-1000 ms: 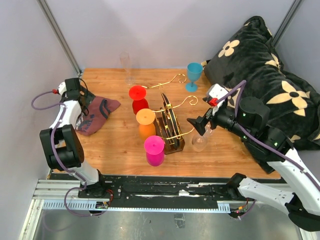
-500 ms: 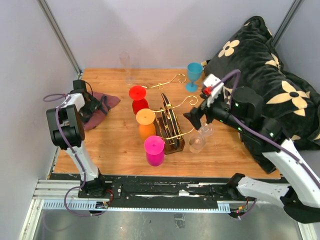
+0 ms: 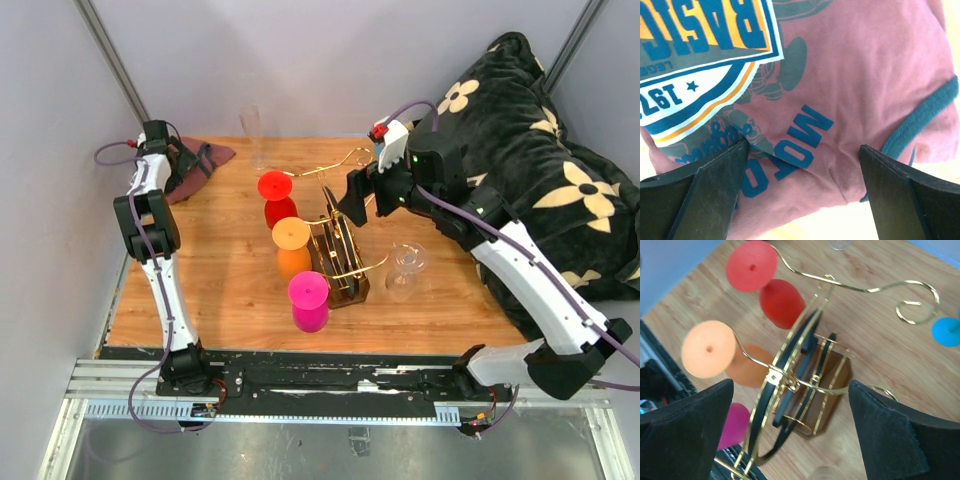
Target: Take the wine glass off the wine glass rack
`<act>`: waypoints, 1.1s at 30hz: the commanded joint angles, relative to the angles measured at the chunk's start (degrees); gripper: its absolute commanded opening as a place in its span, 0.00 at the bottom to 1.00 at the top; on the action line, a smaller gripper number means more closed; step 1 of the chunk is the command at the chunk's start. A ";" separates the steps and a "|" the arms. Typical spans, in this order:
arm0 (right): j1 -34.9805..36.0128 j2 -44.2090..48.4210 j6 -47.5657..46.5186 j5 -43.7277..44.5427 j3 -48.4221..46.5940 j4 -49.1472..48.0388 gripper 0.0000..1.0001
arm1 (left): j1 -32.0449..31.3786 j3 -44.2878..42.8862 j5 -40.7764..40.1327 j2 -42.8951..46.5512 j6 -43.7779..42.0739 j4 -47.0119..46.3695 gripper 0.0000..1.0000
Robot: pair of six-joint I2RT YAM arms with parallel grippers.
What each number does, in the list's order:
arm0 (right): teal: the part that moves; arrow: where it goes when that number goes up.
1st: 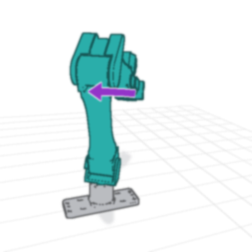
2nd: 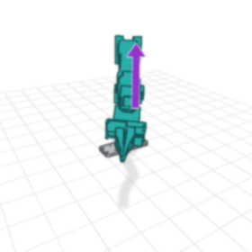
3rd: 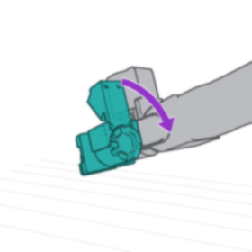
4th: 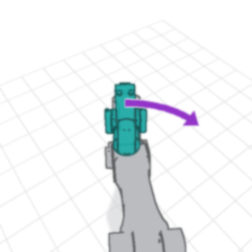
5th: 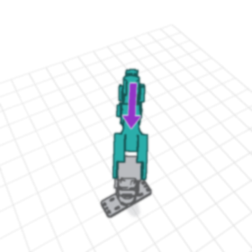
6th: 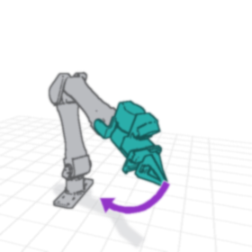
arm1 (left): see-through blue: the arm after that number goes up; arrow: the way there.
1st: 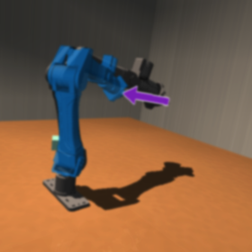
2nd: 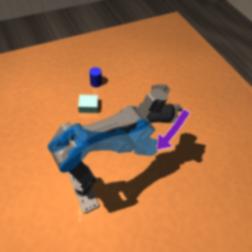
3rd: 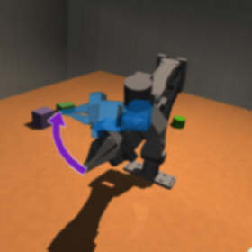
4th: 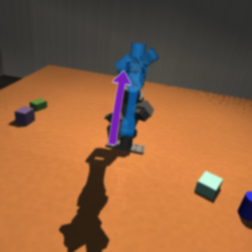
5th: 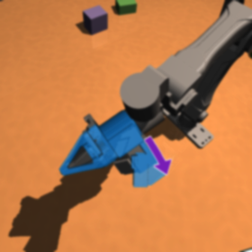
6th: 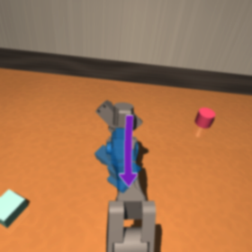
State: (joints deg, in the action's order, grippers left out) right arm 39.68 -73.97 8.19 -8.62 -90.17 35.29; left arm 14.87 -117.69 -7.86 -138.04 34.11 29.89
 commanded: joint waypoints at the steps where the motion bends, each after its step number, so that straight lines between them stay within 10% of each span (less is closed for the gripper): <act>1: -1.77 -3.78 7.11 -11.52 -3.33 -6.35 0.93 | -0.06 -5.85 7.59 -3.52 0.16 -1.48 0.98; 9: -2.14 -13.51 16.85 -22.56 -7.89 -13.28 0.61 | -1.32 3.02 8.95 12.58 -0.28 -14.58 0.99; 17: -1.70 -23.79 17.96 -23.10 -15.15 -13.25 0.56 | -1.90 1.36 13.75 22.23 4.31 -6.85 0.99; 33: -1.37 -33.32 17.34 -20.66 -23.40 -9.31 0.51 | -4.19 25.87 21.36 47.98 6.01 -10.46 1.00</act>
State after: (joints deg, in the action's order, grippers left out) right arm 38.76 -106.50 25.26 -29.89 -112.40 25.54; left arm 10.87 -94.65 9.30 -95.44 38.70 21.63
